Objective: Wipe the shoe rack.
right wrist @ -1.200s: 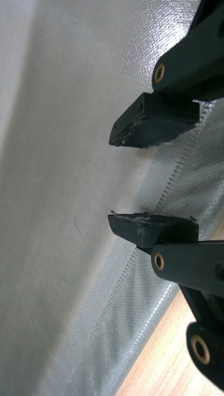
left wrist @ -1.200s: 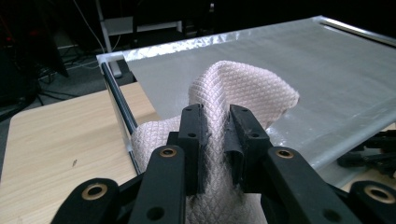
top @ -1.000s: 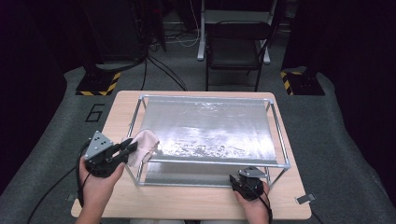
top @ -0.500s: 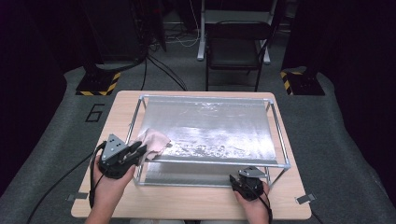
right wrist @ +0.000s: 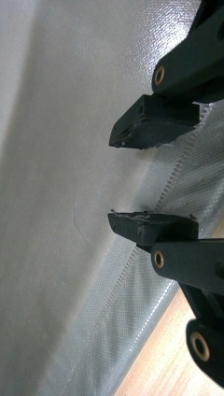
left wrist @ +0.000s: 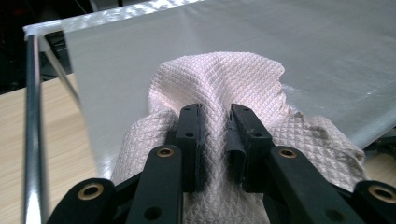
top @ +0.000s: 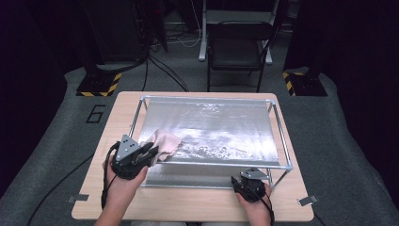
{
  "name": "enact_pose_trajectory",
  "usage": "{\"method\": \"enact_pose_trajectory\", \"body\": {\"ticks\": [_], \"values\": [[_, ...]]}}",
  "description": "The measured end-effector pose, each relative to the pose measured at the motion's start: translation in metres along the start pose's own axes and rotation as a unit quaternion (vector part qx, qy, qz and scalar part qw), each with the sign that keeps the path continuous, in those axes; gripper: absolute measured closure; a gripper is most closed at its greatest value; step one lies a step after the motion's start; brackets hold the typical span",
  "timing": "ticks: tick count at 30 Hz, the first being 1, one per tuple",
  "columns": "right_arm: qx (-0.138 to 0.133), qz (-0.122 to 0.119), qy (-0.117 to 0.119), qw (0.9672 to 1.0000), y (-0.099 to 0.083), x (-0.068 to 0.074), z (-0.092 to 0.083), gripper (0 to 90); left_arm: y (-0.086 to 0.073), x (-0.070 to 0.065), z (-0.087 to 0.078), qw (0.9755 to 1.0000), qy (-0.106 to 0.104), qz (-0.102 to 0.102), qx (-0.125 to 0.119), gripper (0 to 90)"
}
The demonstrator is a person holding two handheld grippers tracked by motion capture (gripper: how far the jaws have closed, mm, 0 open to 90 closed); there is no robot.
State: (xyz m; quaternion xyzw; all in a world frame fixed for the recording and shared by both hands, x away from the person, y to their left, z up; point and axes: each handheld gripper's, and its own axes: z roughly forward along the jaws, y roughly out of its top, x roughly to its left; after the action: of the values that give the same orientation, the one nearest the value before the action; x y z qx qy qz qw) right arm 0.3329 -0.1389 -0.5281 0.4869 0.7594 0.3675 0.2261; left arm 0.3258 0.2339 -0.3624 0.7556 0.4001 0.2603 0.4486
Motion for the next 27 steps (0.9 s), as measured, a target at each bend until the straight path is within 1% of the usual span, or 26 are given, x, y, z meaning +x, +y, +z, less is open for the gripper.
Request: {"method": "enact_pose_trajectory", "body": {"ticks": [3, 9, 10, 11, 12, 13, 14, 15, 16, 17, 19, 20, 21, 22, 23, 24, 25, 27], "values": [[-0.002, -0.001, 0.000, 1.0000, 0.000, 0.000, 0.000, 56.4, 0.003, -0.007, 0.005, 0.9999, -0.008, 0.007, 0.002, 74.0], [-0.004, 0.000, 0.002, 1.0000, 0.000, 0.000, 0.000, 56.4, 0.009, -0.021, 0.015, 0.9996, -0.026, 0.011, 0.004, 74.0], [-0.005, 0.000, 0.003, 1.0000, 0.000, 0.000, 0.000, 56.4, 0.010, -0.024, 0.016, 0.9995, -0.028, 0.016, 0.005, 74.0], [-0.005, 0.000, 0.003, 1.0000, 0.000, 0.000, 0.000, 56.4, 0.010, -0.027, 0.018, 0.9995, -0.025, 0.018, -0.001, 73.9], [-0.004, 0.000, 0.001, 1.0000, 0.000, 0.000, 0.000, 56.4, 0.011, -0.028, 0.018, 0.9994, -0.027, 0.021, 0.004, 74.0], [-0.004, 0.000, 0.001, 1.0000, 0.000, 0.000, 0.000, 56.4, 0.011, -0.029, 0.019, 0.9994, -0.026, 0.023, 0.001, 74.0], [-0.004, 0.000, 0.002, 1.0000, 0.000, 0.000, 0.000, 56.4, 0.012, -0.029, 0.018, 0.9992, -0.029, 0.026, 0.005, 73.9], [-0.004, 0.000, 0.002, 1.0000, 0.000, 0.000, 0.000, 56.4, 0.011, -0.029, 0.019, 0.9994, -0.026, 0.024, 0.001, 73.8], [-0.005, 0.001, 0.003, 1.0000, 0.000, 0.000, 0.000, 56.4, 0.011, -0.027, 0.018, 0.9992, -0.033, 0.021, 0.002, 73.8], [-0.008, 0.008, 0.011, 0.9999, 0.000, 0.001, 0.000, 56.4, 0.010, -0.027, 0.018, 0.9993, -0.031, 0.019, -0.003, 73.7], [-0.008, 0.008, 0.010, 0.9999, 0.000, 0.001, 0.000, 56.4, 0.009, -0.026, 0.018, 0.9993, -0.032, 0.020, -0.002, 73.7], [-0.001, 0.003, 0.012, 0.9999, 0.000, 0.001, 0.000, 56.4, 0.009, -0.026, 0.017, 0.9992, -0.036, 0.020, 0.002, 73.7], [-0.010, -0.002, 0.010, 0.9999, 0.000, 0.001, 0.000, 56.4, 0.009, -0.027, 0.017, 0.9993, -0.031, 0.021, -0.001, 73.7], [-0.004, 0.005, 0.014, 0.9999, 0.000, 0.001, 0.001, 56.4, 0.008, -0.027, 0.016, 0.9993, -0.027, 0.023, -0.003, 73.8], [-0.004, 0.004, 0.013, 0.9999, 0.000, 0.001, 0.000, 56.4, 0.008, -0.028, 0.015, 0.9993, -0.030, 0.020, 0.002, 73.7], [-0.002, 0.013, 0.020, 0.9997, 0.000, 0.003, 0.000, 56.4, 0.008, -0.027, 0.015, 0.9993, -0.028, 0.027, 0.000, 73.8], [-0.002, 0.004, 0.014, 0.9999, 0.000, 0.002, -0.001, 56.4, 0.008, -0.027, 0.014, 0.9993, -0.027, 0.027, 0.000, 73.8], [-0.003, 0.003, 0.014, 0.9999, 0.000, 0.003, 0.000, 56.4, 0.007, -0.027, 0.012, 0.9993, -0.024, 0.029, 0.000, 73.7]]}}
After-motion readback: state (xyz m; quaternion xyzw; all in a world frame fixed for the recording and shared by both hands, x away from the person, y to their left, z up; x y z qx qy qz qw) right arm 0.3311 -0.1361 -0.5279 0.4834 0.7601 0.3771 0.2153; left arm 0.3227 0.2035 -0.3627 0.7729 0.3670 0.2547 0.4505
